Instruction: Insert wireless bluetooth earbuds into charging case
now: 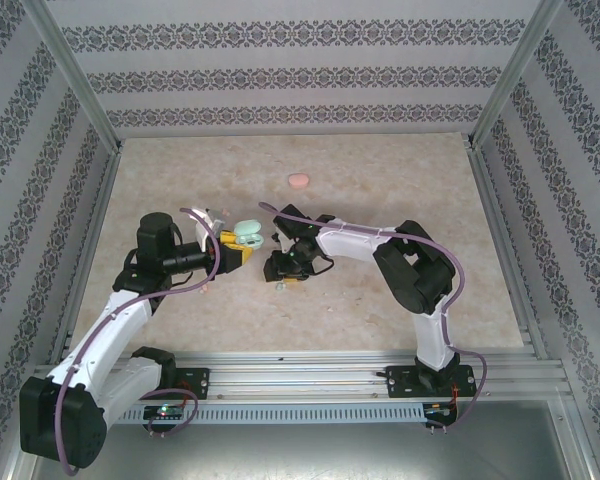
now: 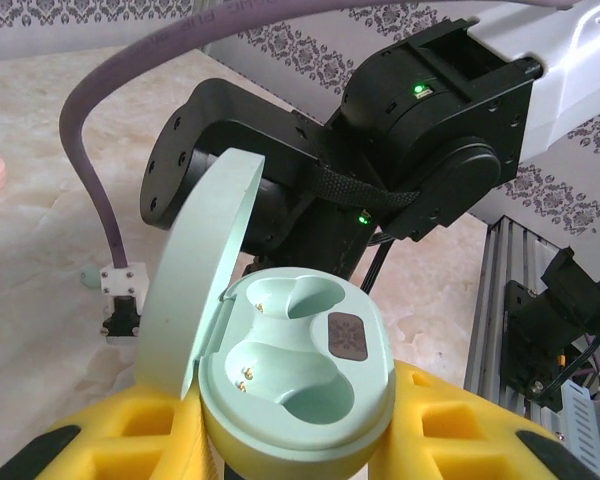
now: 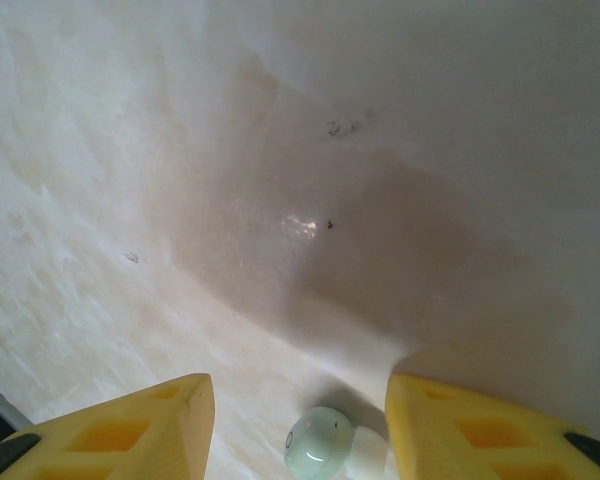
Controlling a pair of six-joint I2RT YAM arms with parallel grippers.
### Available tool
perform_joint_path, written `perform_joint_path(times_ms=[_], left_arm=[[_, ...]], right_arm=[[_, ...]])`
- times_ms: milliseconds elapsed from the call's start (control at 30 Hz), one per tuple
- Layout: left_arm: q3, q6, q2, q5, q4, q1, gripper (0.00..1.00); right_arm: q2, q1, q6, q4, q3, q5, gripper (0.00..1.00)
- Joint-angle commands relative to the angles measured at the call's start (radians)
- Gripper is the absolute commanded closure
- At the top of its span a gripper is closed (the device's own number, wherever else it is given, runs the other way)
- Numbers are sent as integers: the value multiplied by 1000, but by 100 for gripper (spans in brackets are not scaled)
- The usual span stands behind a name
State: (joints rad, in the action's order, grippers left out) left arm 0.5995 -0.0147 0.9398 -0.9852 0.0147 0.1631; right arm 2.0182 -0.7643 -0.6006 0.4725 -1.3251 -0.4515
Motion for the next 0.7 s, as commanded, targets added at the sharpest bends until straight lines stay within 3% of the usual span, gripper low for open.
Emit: perform_joint_path(times_ms=[0,467,667], left_arm=[[-3,-16,-1,0,47,-8,86],[3,-16,1,-2,36,-8,85],[10,-16,1,7,37,-9,86]], right_arm=[[-1,-2,8,16,49,-18,50],[-93,-35,-64,-32,152,1,51],[-127,-35,-33,18,110,9,51]])
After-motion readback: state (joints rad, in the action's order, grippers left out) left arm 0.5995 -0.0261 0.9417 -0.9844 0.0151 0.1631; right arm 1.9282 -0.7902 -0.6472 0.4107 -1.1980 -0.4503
